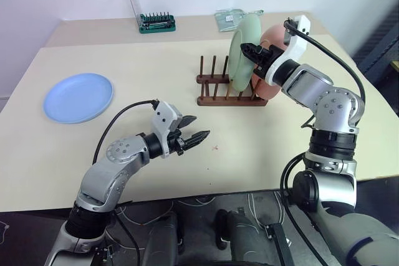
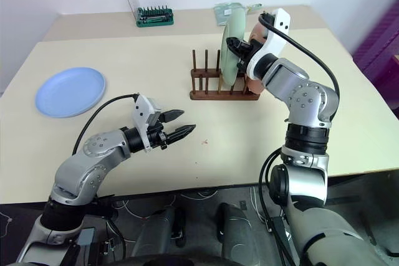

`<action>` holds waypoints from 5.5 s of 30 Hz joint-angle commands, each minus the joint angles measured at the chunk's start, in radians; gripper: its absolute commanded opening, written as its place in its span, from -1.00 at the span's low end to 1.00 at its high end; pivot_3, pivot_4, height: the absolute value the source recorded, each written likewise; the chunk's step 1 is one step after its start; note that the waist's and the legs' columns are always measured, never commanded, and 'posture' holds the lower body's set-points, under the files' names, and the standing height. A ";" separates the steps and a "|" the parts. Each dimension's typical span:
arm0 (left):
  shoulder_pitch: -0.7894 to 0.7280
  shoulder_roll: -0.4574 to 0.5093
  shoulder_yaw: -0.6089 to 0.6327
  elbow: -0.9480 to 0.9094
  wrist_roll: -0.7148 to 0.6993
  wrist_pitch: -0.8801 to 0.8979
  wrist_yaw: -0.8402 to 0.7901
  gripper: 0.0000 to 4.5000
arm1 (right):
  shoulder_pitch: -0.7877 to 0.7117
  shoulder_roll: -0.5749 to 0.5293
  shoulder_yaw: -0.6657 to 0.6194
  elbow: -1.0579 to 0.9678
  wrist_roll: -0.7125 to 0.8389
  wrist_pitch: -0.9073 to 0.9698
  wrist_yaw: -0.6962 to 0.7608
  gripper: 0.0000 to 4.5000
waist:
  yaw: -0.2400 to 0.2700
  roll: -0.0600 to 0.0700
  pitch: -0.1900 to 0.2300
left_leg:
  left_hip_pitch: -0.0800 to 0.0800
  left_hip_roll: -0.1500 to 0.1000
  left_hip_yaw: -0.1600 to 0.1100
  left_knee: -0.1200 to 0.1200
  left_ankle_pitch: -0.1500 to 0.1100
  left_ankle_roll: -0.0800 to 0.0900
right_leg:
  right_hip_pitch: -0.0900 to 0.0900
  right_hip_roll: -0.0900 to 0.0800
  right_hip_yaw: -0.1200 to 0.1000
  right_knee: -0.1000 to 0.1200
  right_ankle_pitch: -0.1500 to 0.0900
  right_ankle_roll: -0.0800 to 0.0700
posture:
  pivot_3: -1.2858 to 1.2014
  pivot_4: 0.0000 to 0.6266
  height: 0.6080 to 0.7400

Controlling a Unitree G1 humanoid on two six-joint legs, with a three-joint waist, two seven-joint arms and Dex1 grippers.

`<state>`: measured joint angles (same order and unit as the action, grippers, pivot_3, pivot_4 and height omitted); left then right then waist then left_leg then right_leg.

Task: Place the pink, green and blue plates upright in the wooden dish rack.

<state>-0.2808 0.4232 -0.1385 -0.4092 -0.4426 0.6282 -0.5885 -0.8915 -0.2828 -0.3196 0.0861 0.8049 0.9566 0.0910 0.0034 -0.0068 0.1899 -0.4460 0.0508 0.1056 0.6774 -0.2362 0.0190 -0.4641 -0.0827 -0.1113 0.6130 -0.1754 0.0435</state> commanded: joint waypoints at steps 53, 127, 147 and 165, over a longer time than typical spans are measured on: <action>-0.363 -0.155 0.890 0.461 -0.117 0.133 0.880 -0.97 | 0.006 -0.138 0.517 -0.125 -0.804 -0.869 0.522 0.55 | 0.008 -0.007 0.003 | 0.001 -0.001 0.000 0.000 0.000 -0.001 | 0.002 -0.001 -0.001 0.000 0.002 -0.001 | 0.03 -0.52 0.84; 0.098 0.017 0.188 0.039 0.017 -0.128 0.131 0.77 | -0.095 0.289 0.065 -0.160 0.031 -0.105 -0.062 -1.00 | -0.017 -0.009 0.003 | 0.002 0.001 0.000 -0.013 0.007 -0.010 | -0.003 0.001 -0.002 0.001 0.004 -0.005 | 0.03 -0.52 0.84; 0.105 0.008 0.170 -0.030 0.014 -0.069 0.133 0.79 | -0.163 0.243 0.084 -0.048 -0.058 -0.115 -0.086 0.57 | -0.017 -0.009 0.003 | 0.002 0.001 -0.001 -0.013 0.007 -0.010 | -0.003 0.001 -0.002 0.001 0.002 -0.003 | 0.03 -0.52 0.84; 0.069 0.010 0.152 0.027 0.034 -0.091 0.102 0.79 | 0.063 -0.343 0.235 -0.373 -0.254 -0.397 0.618 0.57 | -0.002 -0.009 0.004 | 0.002 0.000 -0.002 -0.013 0.006 -0.009 | -0.002 0.001 -0.002 -0.001 0.000 0.000 | 0.03 -0.52 0.84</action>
<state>-0.2107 0.4244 0.0004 -0.3727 -0.4201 0.5595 -0.4805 -0.8591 -0.5705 -0.0320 -0.2244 0.5410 0.6228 0.5908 0.0017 -0.0156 0.1934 -0.4442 0.0507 0.1035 0.6647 -0.2301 0.0098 -0.4657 -0.0821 -0.1135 0.6109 -0.1767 0.0434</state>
